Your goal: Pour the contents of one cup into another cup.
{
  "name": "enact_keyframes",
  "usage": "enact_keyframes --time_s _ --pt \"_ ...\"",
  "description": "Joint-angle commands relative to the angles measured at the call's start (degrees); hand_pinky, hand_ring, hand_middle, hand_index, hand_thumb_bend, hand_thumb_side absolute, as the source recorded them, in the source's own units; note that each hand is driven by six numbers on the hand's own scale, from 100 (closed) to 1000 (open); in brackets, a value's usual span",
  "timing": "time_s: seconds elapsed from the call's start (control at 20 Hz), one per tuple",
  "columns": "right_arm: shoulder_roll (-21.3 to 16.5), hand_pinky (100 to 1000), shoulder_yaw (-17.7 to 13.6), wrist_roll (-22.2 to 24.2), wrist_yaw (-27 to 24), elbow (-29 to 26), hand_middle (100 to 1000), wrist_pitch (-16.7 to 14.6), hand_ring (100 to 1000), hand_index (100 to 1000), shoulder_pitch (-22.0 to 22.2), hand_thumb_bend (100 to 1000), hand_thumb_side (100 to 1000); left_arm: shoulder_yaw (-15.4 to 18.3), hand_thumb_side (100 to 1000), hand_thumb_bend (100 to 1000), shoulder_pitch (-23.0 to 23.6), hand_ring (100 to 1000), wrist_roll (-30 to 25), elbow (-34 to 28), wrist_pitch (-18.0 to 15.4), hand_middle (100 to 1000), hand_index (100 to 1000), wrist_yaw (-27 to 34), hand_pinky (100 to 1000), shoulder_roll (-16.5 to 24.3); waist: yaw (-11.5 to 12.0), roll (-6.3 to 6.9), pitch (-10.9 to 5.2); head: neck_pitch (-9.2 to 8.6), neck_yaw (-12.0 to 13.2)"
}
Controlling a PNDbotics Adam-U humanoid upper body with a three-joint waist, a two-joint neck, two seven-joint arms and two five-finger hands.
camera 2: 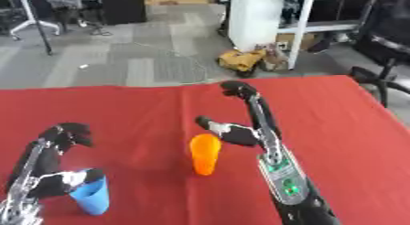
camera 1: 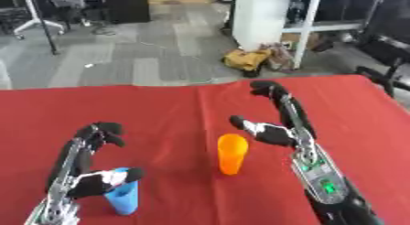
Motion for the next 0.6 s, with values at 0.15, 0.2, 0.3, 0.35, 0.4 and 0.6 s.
enact_keyframes --time_s 0.15,0.2,0.3,0.35,0.4,0.6 --pt "-1.28 815 -0.27 -0.69 -2.61 -3.77 708 2.17 683 740 0.19 620 401 1.38 304 917 2.31 516 -1.89 -5.13 3.33 558 683 0.42 681 2.17 0.24 -0.04 -1.09 0.39 0.11" --pt "-1.30 812 -0.35 -0.83 -3.07 -4.03 701 2.46 677 738 0.40 616 398 1.65 304 903 2.91 514 -2.12 -5.76 4.16 556 679 0.52 680 2.39 0.32 -0.07 -1.09 0.40 0.10" --pt "-1.33 804 -0.46 -1.10 -3.88 -4.49 683 2.96 661 733 0.82 603 398 2.35 305 894 4.28 509 -2.41 -7.23 5.62 551 671 1.01 679 2.57 0.54 -0.08 -1.07 0.29 0.19" --pt "-1.34 800 -0.53 -1.25 -4.20 -4.71 675 3.15 654 729 1.07 598 397 2.67 302 886 4.88 503 -2.61 -7.90 6.22 545 666 1.09 677 2.64 0.59 -0.08 -1.05 0.44 0.20" --pt "-1.37 800 -0.56 -1.35 -4.48 -4.89 675 3.33 654 729 1.28 598 397 2.94 302 886 5.39 503 -2.83 -8.48 6.70 545 666 1.07 677 2.67 0.63 -0.05 -1.06 0.57 0.24" --pt "-1.52 793 -0.91 -1.81 -5.34 -5.47 660 3.79 641 725 1.86 589 396 3.71 294 877 7.28 489 -3.35 -10.12 7.75 530 662 0.99 673 1.93 0.59 0.17 -0.85 1.21 0.31"
